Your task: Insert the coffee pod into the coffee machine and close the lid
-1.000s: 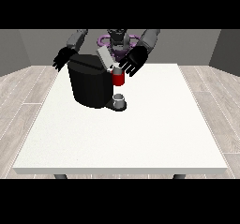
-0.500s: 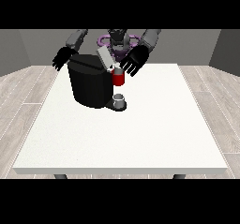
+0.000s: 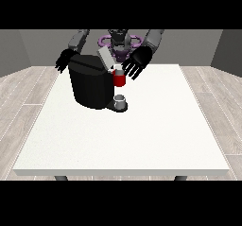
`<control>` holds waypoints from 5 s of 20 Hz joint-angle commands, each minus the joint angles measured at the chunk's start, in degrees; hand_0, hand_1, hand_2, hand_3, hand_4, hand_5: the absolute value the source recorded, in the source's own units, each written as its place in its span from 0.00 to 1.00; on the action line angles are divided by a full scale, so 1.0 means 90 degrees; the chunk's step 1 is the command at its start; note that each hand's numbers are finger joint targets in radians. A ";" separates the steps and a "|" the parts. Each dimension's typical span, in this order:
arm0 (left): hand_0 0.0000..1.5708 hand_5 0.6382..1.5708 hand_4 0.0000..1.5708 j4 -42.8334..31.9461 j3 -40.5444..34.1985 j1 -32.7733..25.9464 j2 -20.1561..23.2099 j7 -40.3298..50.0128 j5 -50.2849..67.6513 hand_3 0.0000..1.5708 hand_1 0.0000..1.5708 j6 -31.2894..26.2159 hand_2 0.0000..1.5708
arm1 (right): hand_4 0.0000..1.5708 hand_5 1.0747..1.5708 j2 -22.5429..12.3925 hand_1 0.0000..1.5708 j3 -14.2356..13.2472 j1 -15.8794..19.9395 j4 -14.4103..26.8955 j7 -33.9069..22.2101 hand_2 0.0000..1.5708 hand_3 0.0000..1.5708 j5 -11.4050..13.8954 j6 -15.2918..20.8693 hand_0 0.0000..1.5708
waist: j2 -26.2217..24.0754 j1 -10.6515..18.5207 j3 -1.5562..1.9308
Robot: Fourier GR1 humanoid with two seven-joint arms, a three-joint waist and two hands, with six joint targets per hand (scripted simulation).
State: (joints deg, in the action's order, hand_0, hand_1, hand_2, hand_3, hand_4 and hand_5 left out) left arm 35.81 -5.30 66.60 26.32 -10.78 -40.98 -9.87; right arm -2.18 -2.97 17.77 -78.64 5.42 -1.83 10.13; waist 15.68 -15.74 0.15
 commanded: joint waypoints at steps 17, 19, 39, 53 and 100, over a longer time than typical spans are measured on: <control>0.00 1.00 0.00 0.0151 0.0221 -0.0280 0.0071 -0.0165 -0.0356 0.00 0.00 -0.0423 0.00 | 0.26 1.00 -0.0157 0.00 -0.0275 -0.0243 0.0454 0.0143 0.00 0.00 -0.0174 -0.0141 0.00 | -0.0534 0.0402 -0.0015; 0.00 1.00 0.00 0.0296 0.0257 -0.0528 -0.0552 0.0276 -0.0337 0.00 0.00 -0.0099 0.00 | 0.25 1.00 -0.0014 0.00 -0.0334 -0.0473 0.0713 0.0373 0.00 0.00 -0.0190 -0.0039 0.00 | -0.0793 0.0528 -0.0013; 0.00 1.00 0.14 0.0420 -0.1843 -0.3124 -0.1961 -0.0412 0.2671 0.00 0.00 -0.0734 0.00 | 0.22 1.00 -0.0577 0.00 -0.0237 -0.1390 -0.0060 -0.0390 0.00 0.00 -0.0170 -0.0451 0.00 | -0.3158 0.1768 -0.0022; 0.00 1.00 0.00 0.1415 -0.1835 -0.3963 -0.2376 0.0013 0.3557 0.00 0.00 -0.1080 0.00 | 0.00 1.00 -0.1147 0.00 -0.0150 -0.0432 -0.0571 -0.0757 0.00 0.00 -0.0417 -0.1394 0.00 | -0.2882 0.2425 -0.0015; 0.00 1.00 0.00 0.4853 -0.0493 -0.5731 -0.2341 0.0822 0.4650 0.00 0.00 -0.0161 0.00 | 0.00 1.00 -0.0855 0.00 -0.0256 0.2317 0.2241 -0.0189 0.00 0.00 0.0279 -0.1702 0.00 | -0.1321 0.2566 -0.0016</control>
State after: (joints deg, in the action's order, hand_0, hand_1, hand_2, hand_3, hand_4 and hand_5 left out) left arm 78.51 -10.47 15.43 5.15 -4.39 0.75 -11.87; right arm -9.19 -4.75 37.05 -61.40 4.63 0.62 -4.07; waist 3.71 6.95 -0.18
